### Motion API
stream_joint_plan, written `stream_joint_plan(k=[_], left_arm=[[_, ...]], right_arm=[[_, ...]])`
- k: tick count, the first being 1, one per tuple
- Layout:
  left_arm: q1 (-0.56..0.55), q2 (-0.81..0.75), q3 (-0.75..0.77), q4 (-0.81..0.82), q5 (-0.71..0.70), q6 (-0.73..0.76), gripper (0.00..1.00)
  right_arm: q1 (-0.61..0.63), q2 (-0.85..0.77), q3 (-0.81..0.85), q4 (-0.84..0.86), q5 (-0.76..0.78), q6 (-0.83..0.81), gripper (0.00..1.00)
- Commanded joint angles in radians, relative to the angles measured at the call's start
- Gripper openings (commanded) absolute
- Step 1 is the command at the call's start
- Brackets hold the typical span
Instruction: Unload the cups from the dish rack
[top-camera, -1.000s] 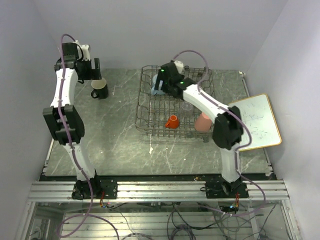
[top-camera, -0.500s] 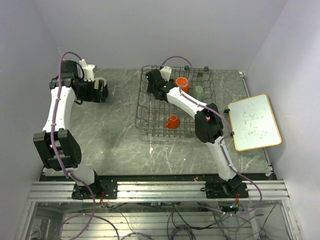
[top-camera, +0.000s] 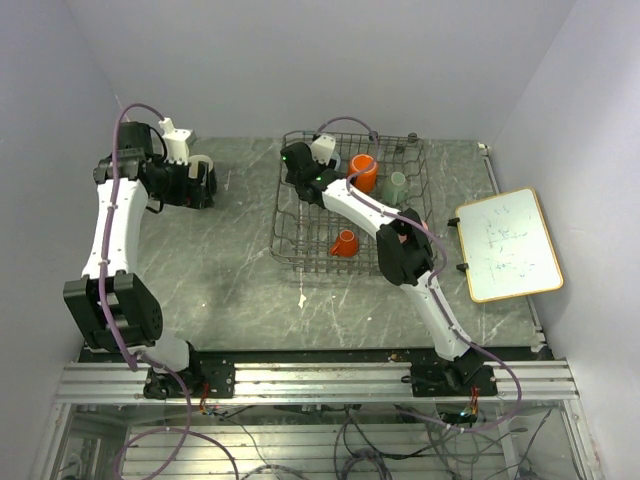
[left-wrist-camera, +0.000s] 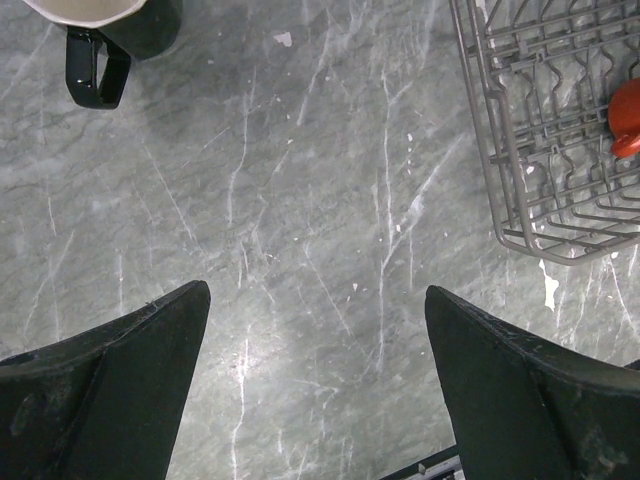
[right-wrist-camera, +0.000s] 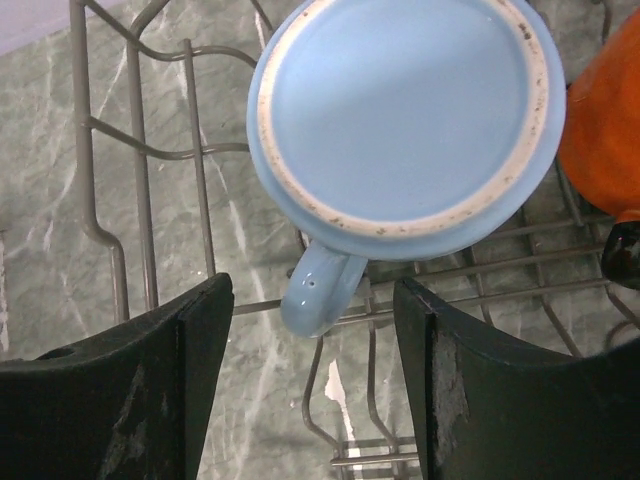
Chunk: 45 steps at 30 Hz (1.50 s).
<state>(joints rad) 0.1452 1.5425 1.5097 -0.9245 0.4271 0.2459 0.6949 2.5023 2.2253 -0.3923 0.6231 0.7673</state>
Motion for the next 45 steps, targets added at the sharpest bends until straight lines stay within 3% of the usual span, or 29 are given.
stream_joint_plan(k=[1, 13, 20, 26, 33, 45], left_arm=[[0.005, -0.05, -0.012, -0.002, 0.041, -0.006, 1.0], [0.005, -0.067, -0.033, 0.015, 0.04, -0.026, 0.99], [0.005, -0.079, -0.042, 0.017, 0.046, -0.03, 1.0], [0.007, -0.093, -0.052, 0.012, 0.044, -0.027, 0.99], [0.007, -0.094, -0.044, 0.005, 0.054, -0.024, 1.0], [0.007, -0.11, -0.036, -0.01, 0.062, -0.026, 1.0]], right_arm=[[-0.006, 0.002, 0.005, 0.019, 0.076, 0.02, 0.64], [-0.041, -0.088, -0.145, 0.014, 0.128, -0.021, 0.57], [-0.045, -0.192, -0.292, 0.093, 0.137, -0.064, 0.5], [-0.058, -0.221, -0.343, 0.227, 0.008, -0.196, 0.5], [-0.121, -0.133, -0.227, 0.128, -0.229, -0.248, 0.5], [-0.123, -0.16, -0.32, 0.118, -0.197, -0.299, 0.48]])
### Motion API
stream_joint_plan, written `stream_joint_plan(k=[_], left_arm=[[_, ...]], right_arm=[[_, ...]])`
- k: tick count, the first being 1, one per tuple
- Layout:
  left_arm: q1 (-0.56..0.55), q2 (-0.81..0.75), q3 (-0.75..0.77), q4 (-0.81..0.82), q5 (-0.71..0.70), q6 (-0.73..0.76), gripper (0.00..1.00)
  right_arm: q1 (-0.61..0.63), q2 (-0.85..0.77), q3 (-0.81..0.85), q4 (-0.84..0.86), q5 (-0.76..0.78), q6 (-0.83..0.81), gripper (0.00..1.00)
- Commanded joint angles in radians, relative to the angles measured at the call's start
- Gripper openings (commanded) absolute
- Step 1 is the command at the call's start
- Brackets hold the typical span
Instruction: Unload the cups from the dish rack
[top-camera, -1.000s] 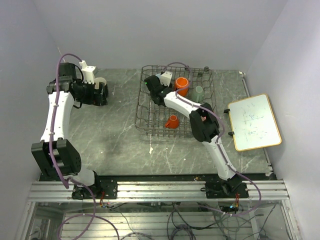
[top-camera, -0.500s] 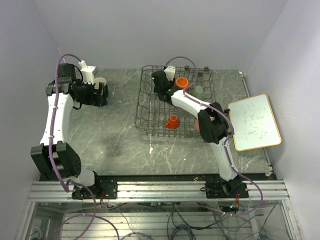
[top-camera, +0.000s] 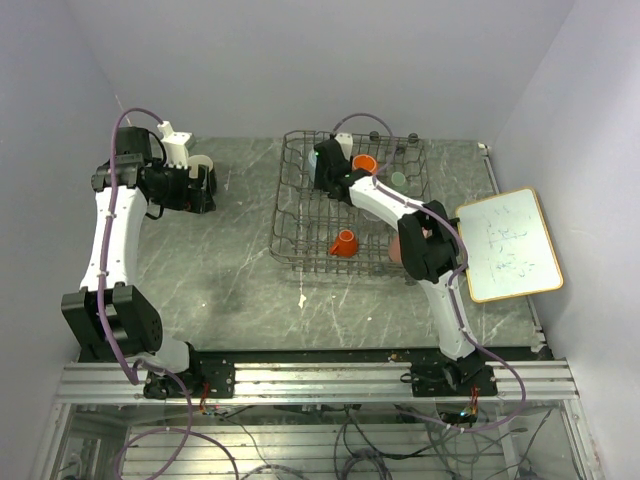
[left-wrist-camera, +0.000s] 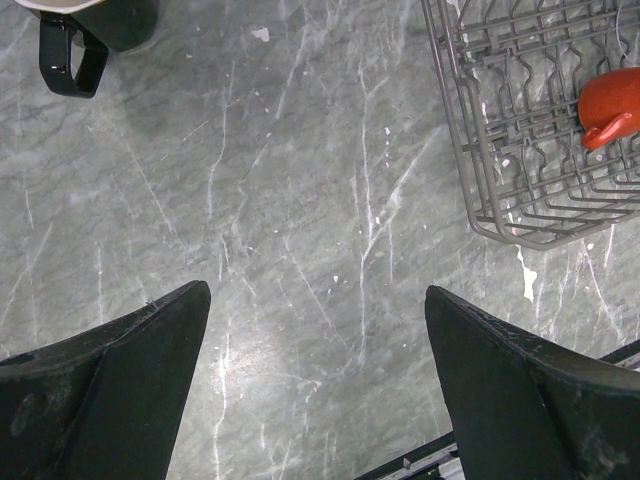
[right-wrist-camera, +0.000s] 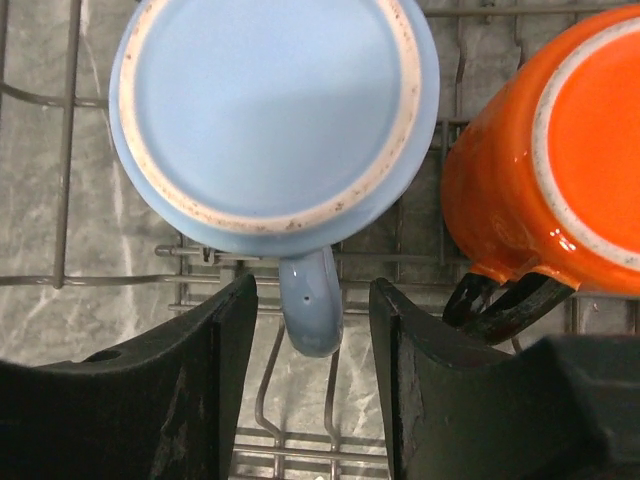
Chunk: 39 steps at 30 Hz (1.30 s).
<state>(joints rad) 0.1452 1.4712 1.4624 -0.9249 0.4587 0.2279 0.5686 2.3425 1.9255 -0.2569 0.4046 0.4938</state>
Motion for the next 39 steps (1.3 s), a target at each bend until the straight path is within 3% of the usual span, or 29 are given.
stream_joint_plan(k=[1, 20, 29, 39], left_arm=[[0.007, -0.041, 0.012, -0.01, 0.031, -0.01, 1.0], [0.007, -0.073, 0.007, -0.055, 0.057, 0.003, 1.0], [0.007, -0.091, -0.012, -0.068, 0.077, 0.04, 1.0], [0.008, -0.151, -0.09, -0.047, 0.125, 0.113, 0.99]], right_arm=[[0.004, -0.003, -0.026, -0.011, 0.027, -0.03, 0.47], [0.02, 0.018, -0.045, 0.133, 0.058, -0.175, 0.31], [0.033, -0.013, -0.065, 0.168, 0.092, -0.195, 0.0], [0.048, -0.14, -0.087, 0.259, 0.065, -0.23, 0.0]])
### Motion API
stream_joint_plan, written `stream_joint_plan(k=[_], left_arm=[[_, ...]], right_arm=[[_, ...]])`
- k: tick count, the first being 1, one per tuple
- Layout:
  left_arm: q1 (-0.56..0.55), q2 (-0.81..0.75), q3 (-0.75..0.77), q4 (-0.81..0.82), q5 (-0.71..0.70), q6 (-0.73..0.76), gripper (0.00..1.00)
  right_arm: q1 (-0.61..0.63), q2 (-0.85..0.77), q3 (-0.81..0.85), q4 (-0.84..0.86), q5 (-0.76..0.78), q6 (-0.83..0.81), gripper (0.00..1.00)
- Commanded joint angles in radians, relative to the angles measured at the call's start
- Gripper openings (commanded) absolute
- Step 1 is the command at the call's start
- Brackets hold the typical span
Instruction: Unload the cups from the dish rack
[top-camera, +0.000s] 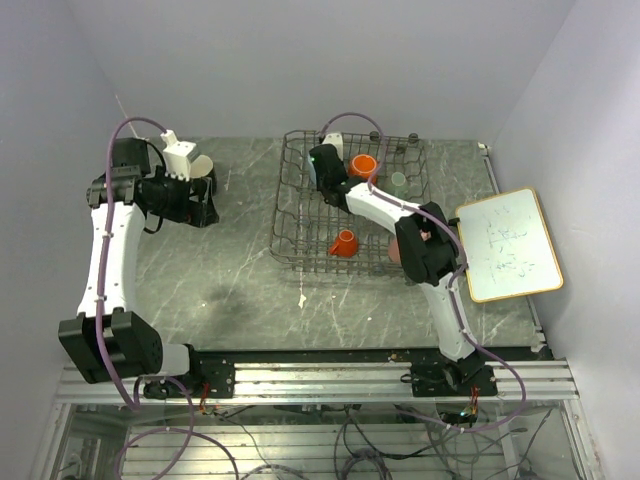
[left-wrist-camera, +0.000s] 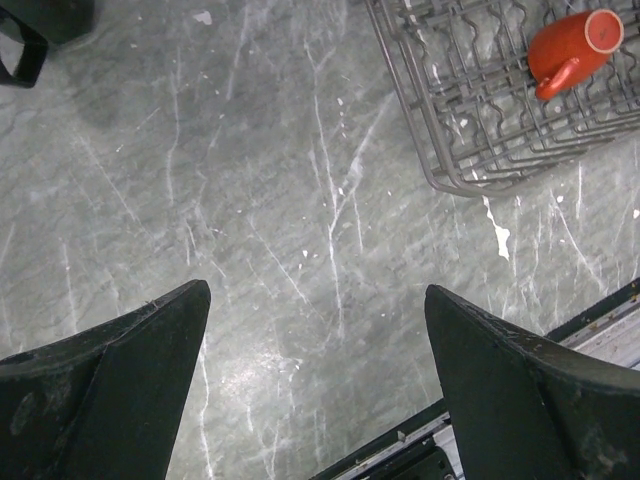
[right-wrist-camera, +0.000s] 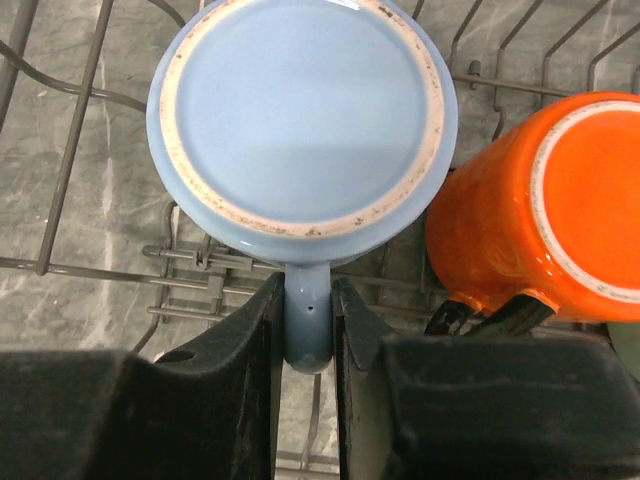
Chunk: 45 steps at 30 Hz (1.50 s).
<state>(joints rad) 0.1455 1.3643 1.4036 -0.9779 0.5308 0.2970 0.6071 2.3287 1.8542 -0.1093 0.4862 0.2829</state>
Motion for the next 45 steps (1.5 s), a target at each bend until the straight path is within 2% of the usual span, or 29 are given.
stream_joint_plan(k=[1, 9, 16, 22, 26, 31, 38, 45], left_arm=[[0.007, -0.052, -0.041, 0.015, 0.058, 0.046, 0.99], [0.007, -0.081, -0.082, 0.093, 0.081, 0.003, 1.0], [0.0, -0.099, -0.123, 0.15, 0.122, -0.004, 0.98], [-0.042, -0.12, -0.167, 0.176, 0.07, 0.013, 0.97], [-0.069, -0.139, -0.189, 0.186, 0.052, 0.025, 0.97], [-0.149, -0.189, -0.262, 0.273, -0.032, 0.021, 0.97], [-0.341, -0.257, -0.38, 0.432, -0.182, -0.017, 0.99], [-0.412, -0.275, -0.41, 0.479, -0.233, 0.023, 0.99]], right_arm=[[0.011, -0.143, -0.016, 0.115, -0.037, -0.002, 0.0], [0.01, -0.227, -0.012, 0.076, -0.158, 0.115, 0.0], [0.01, -0.303, -0.079, 0.039, -0.238, 0.225, 0.0], [0.01, -0.318, -0.093, -0.074, -0.291, 0.304, 0.0], [0.009, -0.377, -0.167, -0.038, -0.336, 0.35, 0.0], [0.005, -0.407, -0.126, -0.072, -0.381, 0.45, 0.0], [0.005, -0.419, -0.065, -0.123, -0.425, 0.536, 0.0], [0.004, -0.433, -0.074, -0.13, -0.489, 0.617, 0.0]])
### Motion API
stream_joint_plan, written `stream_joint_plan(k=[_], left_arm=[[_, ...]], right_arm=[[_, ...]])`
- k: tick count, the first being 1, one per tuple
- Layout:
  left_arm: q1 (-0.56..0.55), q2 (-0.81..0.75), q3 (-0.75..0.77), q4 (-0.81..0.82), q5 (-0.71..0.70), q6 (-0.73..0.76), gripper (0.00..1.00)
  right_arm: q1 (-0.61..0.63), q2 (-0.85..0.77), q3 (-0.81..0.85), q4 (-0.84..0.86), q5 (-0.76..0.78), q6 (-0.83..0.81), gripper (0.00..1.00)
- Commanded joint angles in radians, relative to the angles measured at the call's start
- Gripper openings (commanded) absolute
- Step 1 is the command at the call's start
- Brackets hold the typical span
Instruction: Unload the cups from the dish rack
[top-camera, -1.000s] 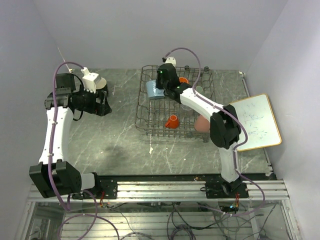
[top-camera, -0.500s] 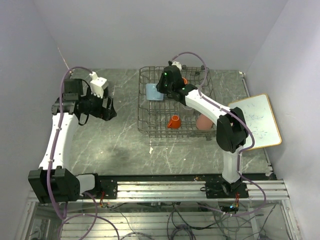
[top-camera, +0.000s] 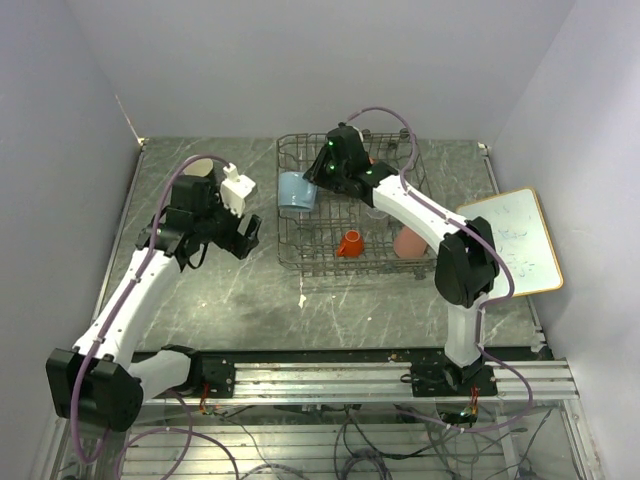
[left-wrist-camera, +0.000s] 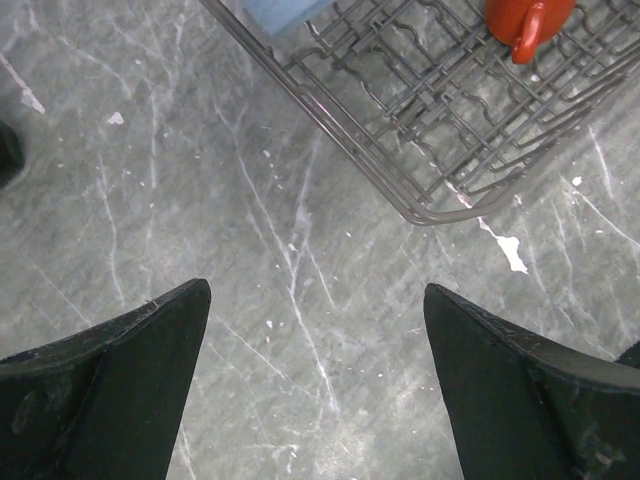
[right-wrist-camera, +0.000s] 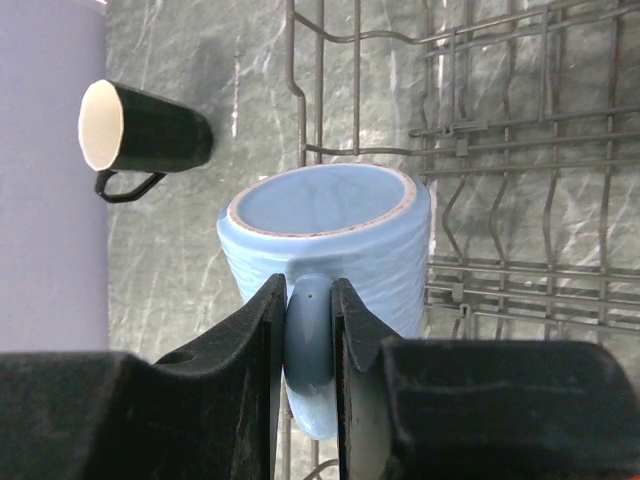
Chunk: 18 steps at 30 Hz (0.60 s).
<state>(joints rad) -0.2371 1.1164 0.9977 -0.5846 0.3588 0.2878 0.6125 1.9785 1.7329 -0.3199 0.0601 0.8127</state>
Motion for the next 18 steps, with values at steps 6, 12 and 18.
stream_joint_plan(k=[6, 12, 18], left_arm=[[-0.063, -0.101, -0.003, 0.13, -0.064, 0.201, 0.97], [-0.109, -0.239, -0.158, 0.336, -0.07, 0.307, 0.96], [-0.2, -0.336, -0.282, 0.503, -0.169, 0.368, 0.94]], right_arm=[[-0.002, -0.135, -0.01, 0.13, -0.173, 0.179, 0.0], [0.002, -0.223, -0.093, 0.181, -0.221, 0.242, 0.0], [0.003, -0.255, -0.149, 0.25, -0.307, 0.335, 0.0]])
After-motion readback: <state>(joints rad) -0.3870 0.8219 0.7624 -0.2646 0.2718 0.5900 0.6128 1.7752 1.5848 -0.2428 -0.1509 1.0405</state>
